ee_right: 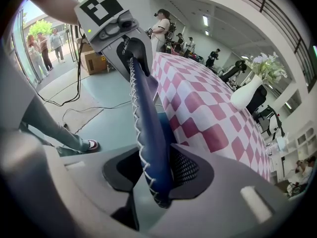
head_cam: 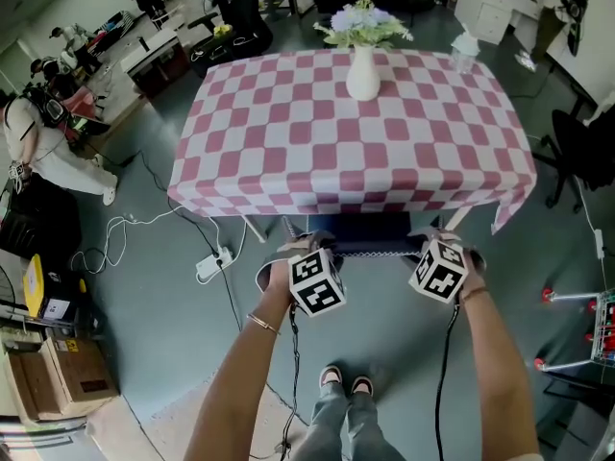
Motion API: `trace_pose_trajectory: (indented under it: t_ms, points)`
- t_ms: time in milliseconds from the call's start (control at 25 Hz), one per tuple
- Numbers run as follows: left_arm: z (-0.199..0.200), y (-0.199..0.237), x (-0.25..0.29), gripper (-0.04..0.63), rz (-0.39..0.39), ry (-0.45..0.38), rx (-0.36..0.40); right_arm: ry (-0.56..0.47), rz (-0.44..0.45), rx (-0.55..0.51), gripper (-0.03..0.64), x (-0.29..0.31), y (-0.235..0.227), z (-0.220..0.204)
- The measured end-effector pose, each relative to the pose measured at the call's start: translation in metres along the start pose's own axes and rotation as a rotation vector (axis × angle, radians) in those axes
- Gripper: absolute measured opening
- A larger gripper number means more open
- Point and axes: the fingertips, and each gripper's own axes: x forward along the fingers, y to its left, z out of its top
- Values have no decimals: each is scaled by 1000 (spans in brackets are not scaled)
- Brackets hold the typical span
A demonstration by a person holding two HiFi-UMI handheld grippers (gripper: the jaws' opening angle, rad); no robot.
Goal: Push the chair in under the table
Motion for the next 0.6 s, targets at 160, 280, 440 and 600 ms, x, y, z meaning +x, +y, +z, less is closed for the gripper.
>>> trace_pose_trajectory:
  t_ms: [160,280,440,600]
  points:
    - [4,2,-9,184,30,-62,-79,-7,-24,-5,131,-2,0,0]
    - [10,3,-19,189,12,-90,-126,-12,-29,6,138,-7,-1,1]
    - [16,4,-39,192,6,-131,-177,-54,-29,41,138,-27,1,9]
    - [23,5,-60,190,12,-172,-251,-129,-38,89,137,-52,0,20]
